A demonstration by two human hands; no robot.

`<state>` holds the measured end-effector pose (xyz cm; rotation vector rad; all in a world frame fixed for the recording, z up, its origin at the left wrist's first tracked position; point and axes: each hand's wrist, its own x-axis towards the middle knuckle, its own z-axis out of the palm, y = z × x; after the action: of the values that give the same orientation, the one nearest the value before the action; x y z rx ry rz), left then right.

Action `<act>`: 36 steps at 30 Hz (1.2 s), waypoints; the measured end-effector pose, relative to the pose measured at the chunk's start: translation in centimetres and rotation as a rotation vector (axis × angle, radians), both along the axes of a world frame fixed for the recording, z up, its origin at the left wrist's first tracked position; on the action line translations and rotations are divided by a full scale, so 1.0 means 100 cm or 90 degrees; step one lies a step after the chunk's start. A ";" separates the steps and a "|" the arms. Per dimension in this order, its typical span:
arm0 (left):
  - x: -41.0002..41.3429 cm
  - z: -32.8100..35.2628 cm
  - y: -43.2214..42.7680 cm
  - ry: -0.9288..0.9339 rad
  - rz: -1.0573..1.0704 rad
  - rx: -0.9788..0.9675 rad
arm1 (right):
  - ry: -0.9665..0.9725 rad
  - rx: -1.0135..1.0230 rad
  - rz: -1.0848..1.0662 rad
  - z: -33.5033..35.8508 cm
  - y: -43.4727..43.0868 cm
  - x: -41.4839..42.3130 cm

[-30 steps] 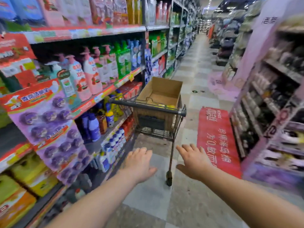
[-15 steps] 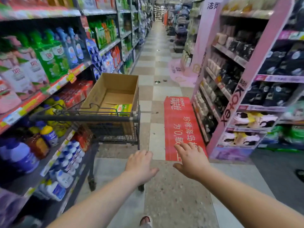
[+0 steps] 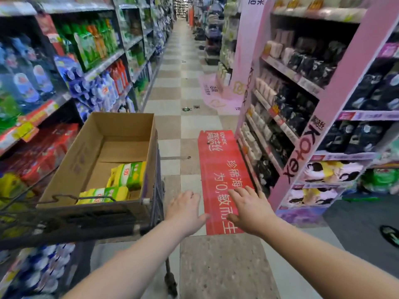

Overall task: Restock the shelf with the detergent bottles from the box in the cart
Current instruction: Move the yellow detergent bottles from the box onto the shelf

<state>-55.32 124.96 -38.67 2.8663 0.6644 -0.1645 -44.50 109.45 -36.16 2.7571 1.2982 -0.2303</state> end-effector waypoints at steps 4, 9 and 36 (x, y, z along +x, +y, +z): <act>0.048 -0.008 0.027 -0.004 0.021 -0.011 | 0.007 0.007 0.020 -0.004 0.038 0.056; 0.112 -0.009 0.071 0.011 0.104 0.013 | 0.006 0.009 0.101 -0.011 0.091 0.134; 0.151 -0.042 0.275 0.039 0.576 -0.026 | 0.014 -0.047 0.552 -0.027 0.411 0.267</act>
<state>-40.18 152.47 -42.90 2.2401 1.8276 -0.1178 -17.81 150.59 -38.84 1.8838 2.2525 -0.2219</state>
